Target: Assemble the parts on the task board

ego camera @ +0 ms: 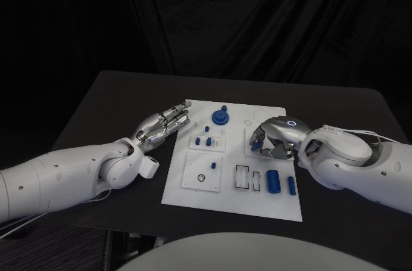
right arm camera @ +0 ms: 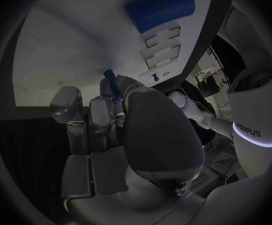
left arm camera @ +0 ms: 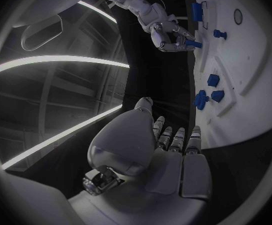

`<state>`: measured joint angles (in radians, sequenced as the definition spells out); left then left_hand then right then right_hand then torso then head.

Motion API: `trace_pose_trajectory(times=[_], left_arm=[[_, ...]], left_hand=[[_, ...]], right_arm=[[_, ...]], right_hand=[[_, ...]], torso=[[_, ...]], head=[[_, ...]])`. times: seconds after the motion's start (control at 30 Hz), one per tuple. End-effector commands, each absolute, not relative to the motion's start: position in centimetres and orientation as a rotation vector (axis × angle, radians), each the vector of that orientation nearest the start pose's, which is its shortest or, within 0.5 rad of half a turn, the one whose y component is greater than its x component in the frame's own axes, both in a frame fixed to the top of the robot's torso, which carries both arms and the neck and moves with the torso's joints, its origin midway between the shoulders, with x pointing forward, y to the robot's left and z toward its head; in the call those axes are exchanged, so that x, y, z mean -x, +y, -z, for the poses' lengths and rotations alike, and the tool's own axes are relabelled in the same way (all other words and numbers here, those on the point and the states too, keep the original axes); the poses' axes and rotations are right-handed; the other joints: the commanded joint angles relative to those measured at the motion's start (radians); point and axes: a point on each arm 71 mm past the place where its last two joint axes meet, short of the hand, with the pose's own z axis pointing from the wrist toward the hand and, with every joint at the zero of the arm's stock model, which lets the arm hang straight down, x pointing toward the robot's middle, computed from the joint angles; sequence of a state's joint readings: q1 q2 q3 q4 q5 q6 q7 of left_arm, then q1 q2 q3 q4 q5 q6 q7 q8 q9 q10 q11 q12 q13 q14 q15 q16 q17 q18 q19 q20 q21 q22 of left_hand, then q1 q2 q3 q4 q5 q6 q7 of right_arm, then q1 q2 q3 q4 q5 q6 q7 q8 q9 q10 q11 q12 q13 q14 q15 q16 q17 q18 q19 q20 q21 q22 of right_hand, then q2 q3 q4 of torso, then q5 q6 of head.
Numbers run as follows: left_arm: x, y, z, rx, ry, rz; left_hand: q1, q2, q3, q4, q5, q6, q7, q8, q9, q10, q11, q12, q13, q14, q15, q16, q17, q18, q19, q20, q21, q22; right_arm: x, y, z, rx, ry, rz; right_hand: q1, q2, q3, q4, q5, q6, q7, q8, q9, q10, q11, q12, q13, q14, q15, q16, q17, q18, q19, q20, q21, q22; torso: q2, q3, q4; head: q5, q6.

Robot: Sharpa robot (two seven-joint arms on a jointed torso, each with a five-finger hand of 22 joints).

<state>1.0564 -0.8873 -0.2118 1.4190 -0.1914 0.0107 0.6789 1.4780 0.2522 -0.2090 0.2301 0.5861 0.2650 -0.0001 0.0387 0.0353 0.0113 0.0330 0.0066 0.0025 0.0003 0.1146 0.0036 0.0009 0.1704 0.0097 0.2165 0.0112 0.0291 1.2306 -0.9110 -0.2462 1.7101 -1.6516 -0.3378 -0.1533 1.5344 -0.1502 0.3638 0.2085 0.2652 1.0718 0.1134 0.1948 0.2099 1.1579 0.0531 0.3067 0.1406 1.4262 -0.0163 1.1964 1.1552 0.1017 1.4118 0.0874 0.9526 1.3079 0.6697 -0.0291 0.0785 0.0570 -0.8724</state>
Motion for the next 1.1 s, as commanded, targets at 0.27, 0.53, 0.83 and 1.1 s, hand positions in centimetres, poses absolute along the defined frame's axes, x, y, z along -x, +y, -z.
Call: trace_pose_trajectory(times=[0.27,0.53,0.83,1.1], left_arm=[[-43.2,24.4,28.6,0.893,1.566,1.762],[-43.2,24.3,28.6,0.892,1.566,1.764],[-43.2,24.2,28.6,0.892,1.570,1.769],[-43.3,24.1,28.7,0.892,1.573,1.773]], left_hand=[[0.009,0.004,0.001,-0.006,0.004,0.007,0.006,0.004,0.001,0.001,0.010,-0.003,0.001,0.000,0.008,-0.004,-0.001,0.004,0.000,0.009,-0.003,0.001],[0.009,0.005,0.002,-0.006,0.004,0.009,0.007,0.004,0.001,0.002,0.012,-0.003,0.001,0.000,0.008,-0.004,-0.001,0.004,0.000,0.009,-0.002,0.001],[0.009,0.007,0.003,-0.006,0.003,0.007,0.006,0.004,0.001,0.002,0.015,-0.003,0.001,0.000,0.008,-0.004,-0.001,0.004,0.000,0.009,-0.003,0.001],[0.009,0.007,0.003,-0.007,0.003,0.006,0.006,0.004,0.001,0.001,0.016,-0.003,0.001,0.000,0.009,-0.004,-0.001,0.004,0.000,0.009,-0.003,0.000]], right_arm=[[-41.2,-17.0,18.8,0.430,1.627,-0.663],[-39.4,-14.3,18.1,0.481,1.618,-0.750],[-36.8,-9.5,20.2,0.644,1.558,-0.841],[-35.8,-6.2,22.1,0.759,1.547,-0.863]], right_hand=[[-0.003,0.010,-0.008,-0.009,-0.016,0.019,-0.004,0.026,0.046,0.009,-0.005,-0.010,0.003,0.006,-0.009,0.006,0.005,0.002,0.005,-0.009,0.017,0.127],[-0.007,0.009,-0.011,-0.009,-0.026,0.016,-0.005,0.028,0.054,0.010,-0.006,-0.014,0.003,0.010,-0.010,0.012,0.011,0.001,0.008,-0.010,0.024,0.128],[-0.007,0.008,-0.014,-0.019,-0.043,0.004,-0.008,0.039,0.086,0.019,-0.009,-0.033,0.002,0.067,-0.014,0.127,0.128,-0.029,0.064,-0.015,0.211,0.169],[0.000,0.011,-0.011,-0.030,-0.085,0.005,-0.009,0.044,0.105,0.033,-0.012,-0.044,0.002,0.082,-0.018,0.163,0.166,-0.037,0.079,-0.018,0.268,0.179]], torso=[[-0.002,-0.0012,-0.0008],[-0.002,-0.0036,0.0027],[0.001,-0.0029,0.0004],[0.002,-0.0020,0.0014]], head=[[0.008,0.000],[0.008,0.000],[0.022,0.000],[0.020,0.000]])
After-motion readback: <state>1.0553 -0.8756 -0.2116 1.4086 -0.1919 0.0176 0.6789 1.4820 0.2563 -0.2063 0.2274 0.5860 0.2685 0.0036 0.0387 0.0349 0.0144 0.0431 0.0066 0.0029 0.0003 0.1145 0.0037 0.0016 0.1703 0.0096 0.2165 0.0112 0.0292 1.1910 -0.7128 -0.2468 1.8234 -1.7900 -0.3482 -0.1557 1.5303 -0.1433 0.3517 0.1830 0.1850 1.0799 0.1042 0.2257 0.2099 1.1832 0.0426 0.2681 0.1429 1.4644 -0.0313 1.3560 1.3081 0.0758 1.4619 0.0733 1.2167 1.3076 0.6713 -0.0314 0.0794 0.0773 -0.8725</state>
